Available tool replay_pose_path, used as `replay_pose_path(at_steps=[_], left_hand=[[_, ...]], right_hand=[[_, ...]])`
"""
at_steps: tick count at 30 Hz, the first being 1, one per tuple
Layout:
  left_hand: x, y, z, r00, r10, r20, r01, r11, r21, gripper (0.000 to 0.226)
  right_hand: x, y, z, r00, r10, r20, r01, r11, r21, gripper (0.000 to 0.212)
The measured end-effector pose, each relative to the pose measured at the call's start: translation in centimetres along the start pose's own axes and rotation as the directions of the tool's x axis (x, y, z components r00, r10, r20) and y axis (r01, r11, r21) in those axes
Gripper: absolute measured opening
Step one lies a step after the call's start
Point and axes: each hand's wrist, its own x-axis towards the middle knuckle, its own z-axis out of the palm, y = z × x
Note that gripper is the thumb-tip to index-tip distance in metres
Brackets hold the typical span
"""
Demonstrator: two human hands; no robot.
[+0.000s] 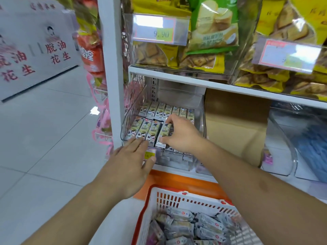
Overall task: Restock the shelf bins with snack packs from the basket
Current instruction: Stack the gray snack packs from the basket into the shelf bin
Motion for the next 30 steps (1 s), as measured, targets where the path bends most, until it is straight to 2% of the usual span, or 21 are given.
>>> replay_pose_path(at_steps=[3,12,14,17,19,22,24,27,30], left_hand=[[0.1,-0.1,0.1,1.000,0.002,0.008,-0.002,1.000,-0.013,0.069],[-0.1,0.4,0.1,0.999,0.018,-0.049,-0.020,0.999,-0.035,0.067],[-0.5,1.1,-0.3,0.989,0.040,-0.142,-0.050,0.996,-0.069,0.062],[-1.9,2.4,-0.4,0.952,0.069,-0.297,-0.111,0.986,-0.128,0.041],[-3.0,3.2,0.5,0.945,0.074,-0.318,-0.115,0.987,-0.112,0.031],[-3.9,3.6,3.9,0.977,0.056,-0.206,-0.080,0.990,-0.112,0.028],[-4.5,3.5,7.4,0.993,0.069,-0.094,-0.079,0.991,-0.106,0.033],[-6.1,2.5,13.4,0.991,0.056,0.119,-0.047,0.996,-0.072,0.053],[-8.1,0.7,18.5,0.971,-0.036,0.237,0.040,0.999,-0.011,0.077]], right_hand=[[0.8,0.5,1.1,1.000,0.002,0.013,-0.002,1.000,-0.004,0.060],[-0.5,0.3,0.6,0.999,-0.037,0.037,0.036,0.999,0.017,0.081],[-2.2,-0.2,-0.2,0.997,-0.072,-0.008,0.073,0.996,0.046,0.070],[-6.1,0.0,-0.7,0.975,-0.180,-0.128,0.200,0.966,0.163,0.030],[-9.2,1.0,-0.4,0.970,-0.209,-0.123,0.236,0.932,0.276,0.013],[-13.9,3.4,1.5,0.981,-0.192,0.011,0.181,0.939,0.293,0.008],[-16.7,5.7,4.2,0.979,-0.127,0.160,0.082,0.961,0.264,0.009],[-19.7,9.0,9.5,0.927,-0.021,0.375,-0.046,0.985,0.167,0.009],[-21.6,11.0,14.2,0.887,0.037,0.459,-0.091,0.991,0.095,0.013]])
